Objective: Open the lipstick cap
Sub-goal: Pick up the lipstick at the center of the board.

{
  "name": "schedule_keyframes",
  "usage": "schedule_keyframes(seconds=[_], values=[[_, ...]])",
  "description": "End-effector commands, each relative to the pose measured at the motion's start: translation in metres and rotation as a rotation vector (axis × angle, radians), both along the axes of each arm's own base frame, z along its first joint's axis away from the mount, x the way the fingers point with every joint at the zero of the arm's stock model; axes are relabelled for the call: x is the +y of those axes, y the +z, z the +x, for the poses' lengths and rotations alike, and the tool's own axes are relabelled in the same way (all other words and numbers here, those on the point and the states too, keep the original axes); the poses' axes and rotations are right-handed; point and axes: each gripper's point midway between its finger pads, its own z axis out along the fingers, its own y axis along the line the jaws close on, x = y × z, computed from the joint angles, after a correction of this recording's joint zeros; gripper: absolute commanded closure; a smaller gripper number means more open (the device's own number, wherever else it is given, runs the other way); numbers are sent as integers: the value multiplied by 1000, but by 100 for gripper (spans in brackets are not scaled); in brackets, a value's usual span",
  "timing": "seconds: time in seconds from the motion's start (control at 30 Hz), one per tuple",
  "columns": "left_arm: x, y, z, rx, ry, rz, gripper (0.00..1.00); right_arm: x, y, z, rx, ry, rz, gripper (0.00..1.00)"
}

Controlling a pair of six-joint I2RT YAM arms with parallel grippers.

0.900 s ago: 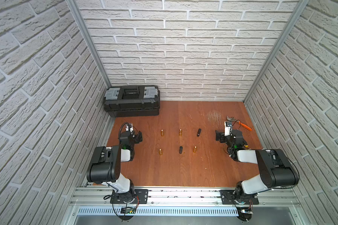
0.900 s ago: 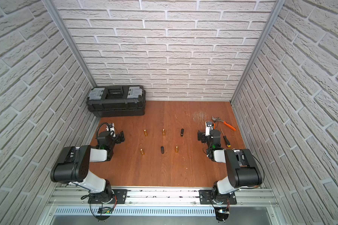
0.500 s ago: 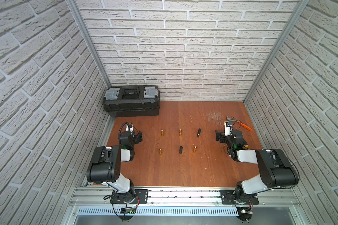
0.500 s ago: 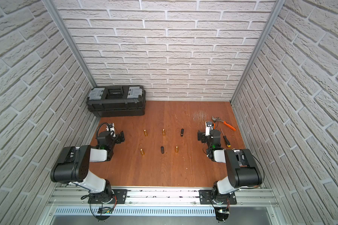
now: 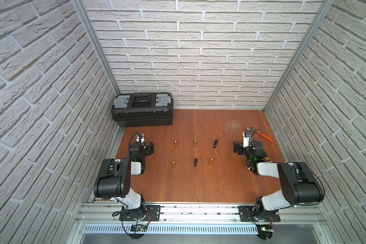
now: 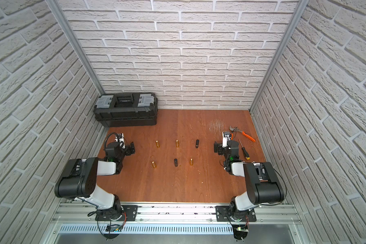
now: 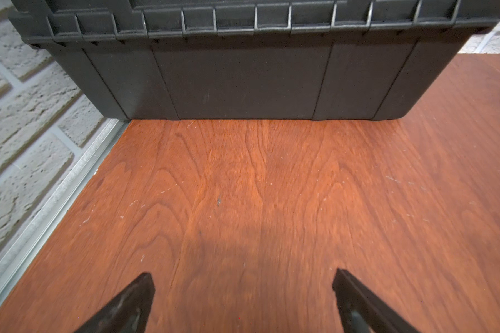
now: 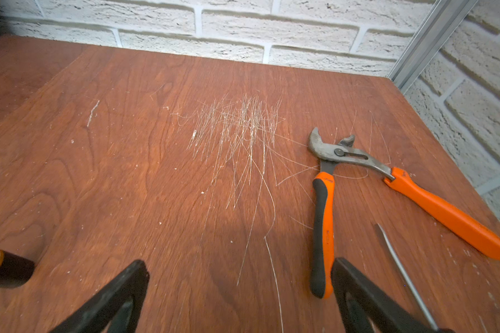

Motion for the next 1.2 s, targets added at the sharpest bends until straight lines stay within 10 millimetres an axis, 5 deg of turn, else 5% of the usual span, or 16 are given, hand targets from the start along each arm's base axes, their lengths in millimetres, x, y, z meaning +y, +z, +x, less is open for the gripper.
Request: schedule_keyframes(seconds=[0.0, 0.17, 0.3, 0.4, 0.5, 0.63, 0.87, 1.0, 1.17], values=[[3, 22, 10, -69, 8, 12, 2, -8, 42, 16, 19, -51, 1, 0], [14, 26, 28, 222, 80, -4, 2, 6, 82, 25, -9, 23, 42, 0], [8, 34, 38, 356, 99, -32, 2, 41, 126, 29, -107, 183, 221, 0], [-11, 55, 42, 334, 85, 17, 2, 47, 135, 41, -64, 150, 375, 0], [-34, 76, 43, 324, 64, 33, 2, 28, 124, 55, 75, -51, 477, 0], [-68, 100, 43, 353, 14, 16, 2, 49, 141, 64, 51, 76, 472, 0], [-127, 120, 38, 534, -128, -25, 11, 85, 178, 50, 73, 141, 241, 1], [-155, 111, 33, 656, -207, -71, 19, 122, 207, 27, 17, 205, 148, 4], [-180, 86, 26, 745, -277, -70, 24, 145, 232, -4, -9, 251, 162, 17]])
